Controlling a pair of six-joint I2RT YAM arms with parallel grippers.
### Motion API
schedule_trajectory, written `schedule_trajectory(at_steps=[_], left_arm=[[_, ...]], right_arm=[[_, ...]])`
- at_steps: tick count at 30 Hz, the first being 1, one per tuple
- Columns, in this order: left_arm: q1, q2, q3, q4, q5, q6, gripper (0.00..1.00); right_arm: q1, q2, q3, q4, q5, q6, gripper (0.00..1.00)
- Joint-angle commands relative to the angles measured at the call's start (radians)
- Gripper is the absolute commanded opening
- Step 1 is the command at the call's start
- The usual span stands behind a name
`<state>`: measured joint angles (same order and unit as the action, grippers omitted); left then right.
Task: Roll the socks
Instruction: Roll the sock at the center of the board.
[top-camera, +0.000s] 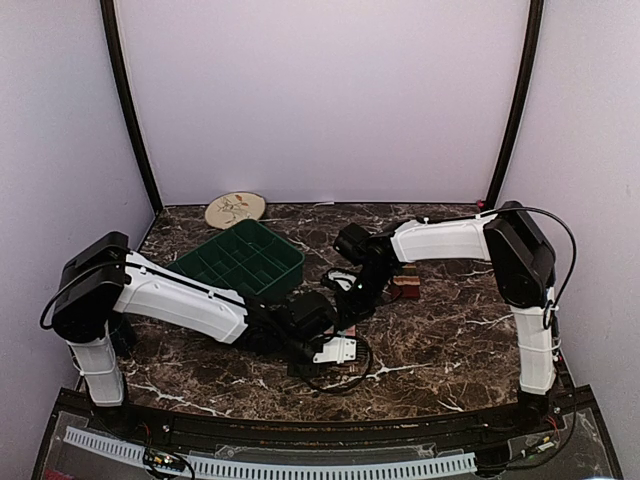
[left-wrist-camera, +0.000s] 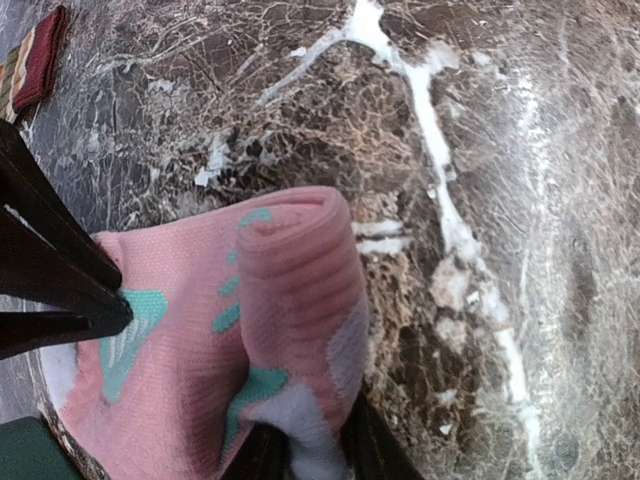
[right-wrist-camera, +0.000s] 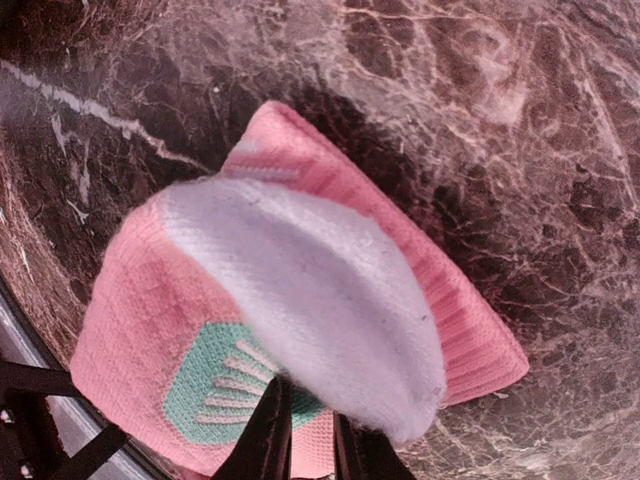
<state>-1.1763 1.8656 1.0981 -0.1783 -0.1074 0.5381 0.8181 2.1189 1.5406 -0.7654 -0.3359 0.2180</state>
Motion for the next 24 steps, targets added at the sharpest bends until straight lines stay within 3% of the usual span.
schedule_trajectory(at_steps=[1, 11, 18, 24], left_arm=[[-0.003, 0.054, 0.033, -0.016, 0.007, -0.013, 0.26], [0.044, 0.079, 0.090, -0.117, 0.115, -0.010, 0.07], [0.076, 0.095, 0.170, -0.299, 0.286, -0.030, 0.03], [0.078, 0.136, 0.248, -0.482, 0.407, -0.077, 0.02]], right_arm=[[0.019, 0.069, -0.033, -0.017, 0.034, -0.007, 0.15], [0.017, 0.048, -0.070, -0.007, 0.030, -0.014, 0.15], [0.008, 0.014, -0.098, 0.004, 0.053, -0.010, 0.18], [-0.005, -0.025, -0.127, 0.017, 0.092, -0.002, 0.28]])
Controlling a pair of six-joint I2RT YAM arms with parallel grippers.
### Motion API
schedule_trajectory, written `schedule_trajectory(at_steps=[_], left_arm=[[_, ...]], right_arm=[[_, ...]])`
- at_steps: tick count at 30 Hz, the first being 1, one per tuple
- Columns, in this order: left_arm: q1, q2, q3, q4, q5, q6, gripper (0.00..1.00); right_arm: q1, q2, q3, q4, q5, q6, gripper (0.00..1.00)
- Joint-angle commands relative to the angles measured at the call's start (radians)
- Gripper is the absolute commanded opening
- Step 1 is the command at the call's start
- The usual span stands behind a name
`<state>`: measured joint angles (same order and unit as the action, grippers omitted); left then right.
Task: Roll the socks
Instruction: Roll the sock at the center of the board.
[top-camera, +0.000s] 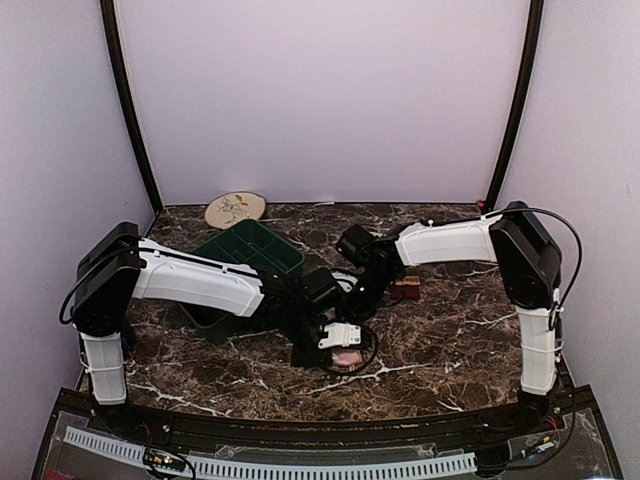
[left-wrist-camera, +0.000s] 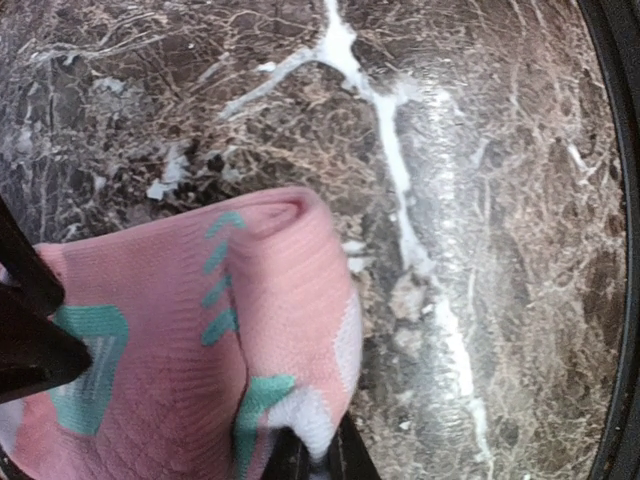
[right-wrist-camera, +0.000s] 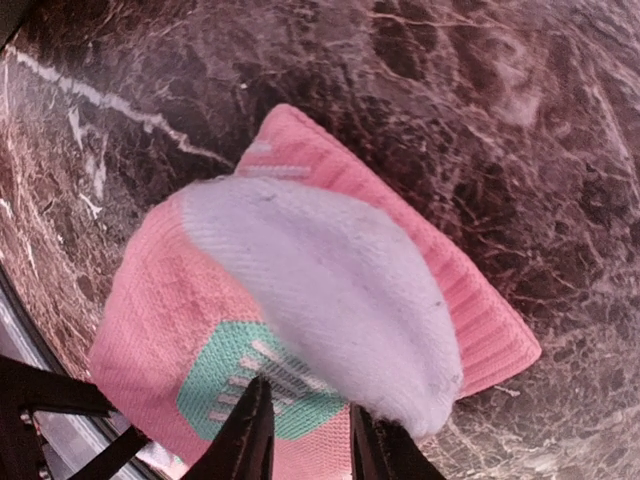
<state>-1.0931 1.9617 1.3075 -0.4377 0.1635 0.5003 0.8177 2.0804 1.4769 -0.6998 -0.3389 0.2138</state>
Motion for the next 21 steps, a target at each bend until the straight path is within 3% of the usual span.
schedule_trajectory(at_steps=[1, 21], left_arm=[[-0.004, 0.048, 0.056, -0.255, 0.148, -0.045, 0.02], [0.039, 0.054, 0.086, -0.340, 0.322, -0.093, 0.02]], right_arm=[[-0.007, 0.007, -0.070, -0.043, 0.099, 0.006, 0.29], [-0.039, -0.180, -0.276, 0.169, 0.094, 0.129, 0.45]])
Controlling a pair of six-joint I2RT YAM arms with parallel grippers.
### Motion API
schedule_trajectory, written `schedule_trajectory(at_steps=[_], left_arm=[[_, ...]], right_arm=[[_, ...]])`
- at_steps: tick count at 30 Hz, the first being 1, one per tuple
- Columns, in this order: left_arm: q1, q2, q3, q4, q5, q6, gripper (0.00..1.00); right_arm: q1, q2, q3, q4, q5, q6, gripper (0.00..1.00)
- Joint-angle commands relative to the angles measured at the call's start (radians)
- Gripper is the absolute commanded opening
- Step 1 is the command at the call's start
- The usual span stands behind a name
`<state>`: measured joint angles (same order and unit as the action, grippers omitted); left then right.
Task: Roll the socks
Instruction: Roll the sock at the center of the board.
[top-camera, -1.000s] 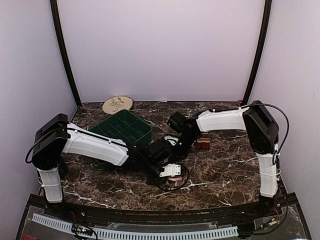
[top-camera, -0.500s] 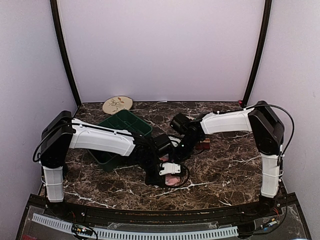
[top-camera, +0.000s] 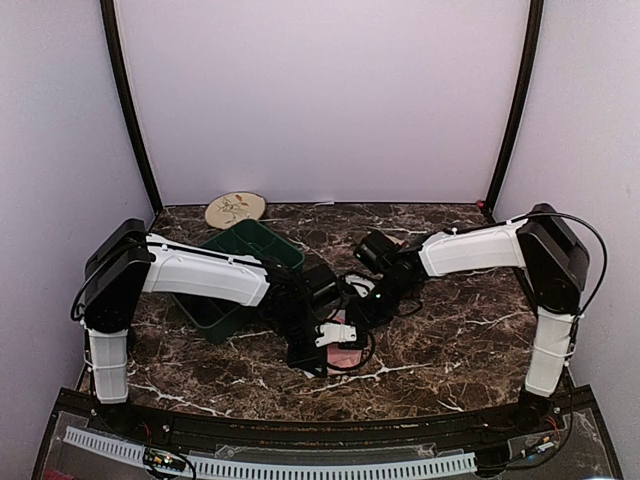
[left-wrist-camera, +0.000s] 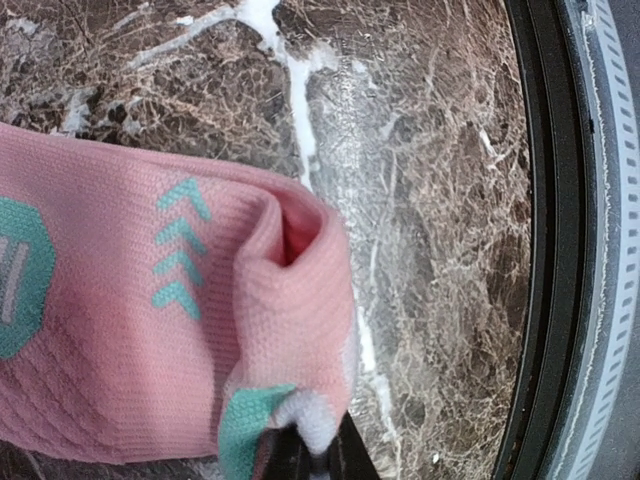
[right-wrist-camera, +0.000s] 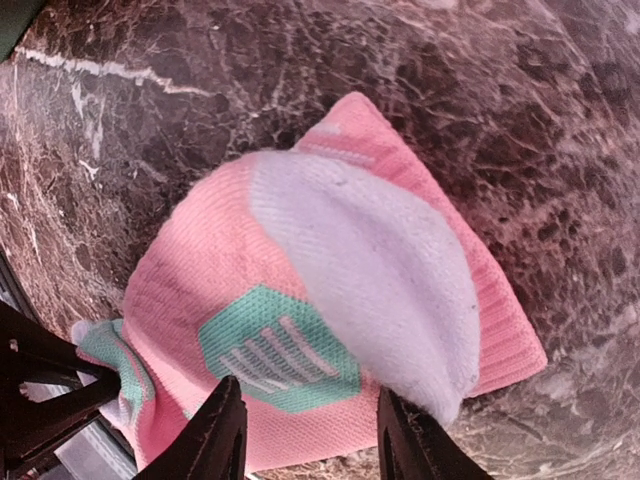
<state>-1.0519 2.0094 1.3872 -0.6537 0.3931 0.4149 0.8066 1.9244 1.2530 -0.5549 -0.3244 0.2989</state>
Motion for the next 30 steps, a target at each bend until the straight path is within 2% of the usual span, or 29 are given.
schedule_trajectory(at_steps=[1, 4, 15, 17, 20, 25, 30], left_arm=[[-0.002, 0.007, 0.008, -0.125, 0.093, -0.008, 0.02], [-0.002, 0.007, 0.012, -0.129, 0.096, -0.006, 0.02], [-0.002, 0.003, 0.043, -0.139, 0.059, -0.004, 0.02], [-0.002, 0.007, 0.047, -0.144, 0.062, -0.002, 0.02], [-0.002, 0.014, 0.058, -0.150, 0.069, 0.000, 0.02], [-0.002, 0.015, 0.063, -0.149, 0.059, -0.001, 0.02], [-0.002, 0.017, 0.078, -0.154, 0.051, -0.004, 0.02]], right_arm=[[-0.028, -0.029, -0.060, 0.033, 0.073, 0.049, 0.45], [-0.028, -0.041, -0.080, 0.066, 0.048, 0.065, 0.48], [-0.029, -0.092, -0.059, 0.046, 0.049, 0.069, 0.50], [-0.030, -0.111, -0.064, 0.047, 0.050, 0.072, 0.52], [-0.033, -0.140, -0.076, 0.061, 0.046, 0.078, 0.63], [-0.036, -0.174, -0.093, 0.071, 0.064, 0.087, 0.64], [-0.037, -0.239, -0.186, 0.076, 0.096, 0.097, 0.64]])
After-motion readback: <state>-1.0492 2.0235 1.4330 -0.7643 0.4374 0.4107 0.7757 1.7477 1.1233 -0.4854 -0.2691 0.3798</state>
